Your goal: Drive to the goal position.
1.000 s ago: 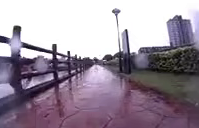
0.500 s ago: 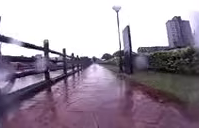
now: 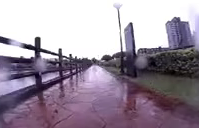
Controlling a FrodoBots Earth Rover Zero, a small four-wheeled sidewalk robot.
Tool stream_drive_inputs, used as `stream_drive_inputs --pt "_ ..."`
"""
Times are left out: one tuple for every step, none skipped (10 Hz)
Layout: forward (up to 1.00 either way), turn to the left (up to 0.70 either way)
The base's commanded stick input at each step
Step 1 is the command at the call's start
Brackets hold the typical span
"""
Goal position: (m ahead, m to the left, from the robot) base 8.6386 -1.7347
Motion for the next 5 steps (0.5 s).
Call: stream_drive_inputs --pt "1.0 0.0" --pt "1.0 0.0" --pt "1.0 0.0" --pt "1.0 0.0" --pt "1.0 0.0"
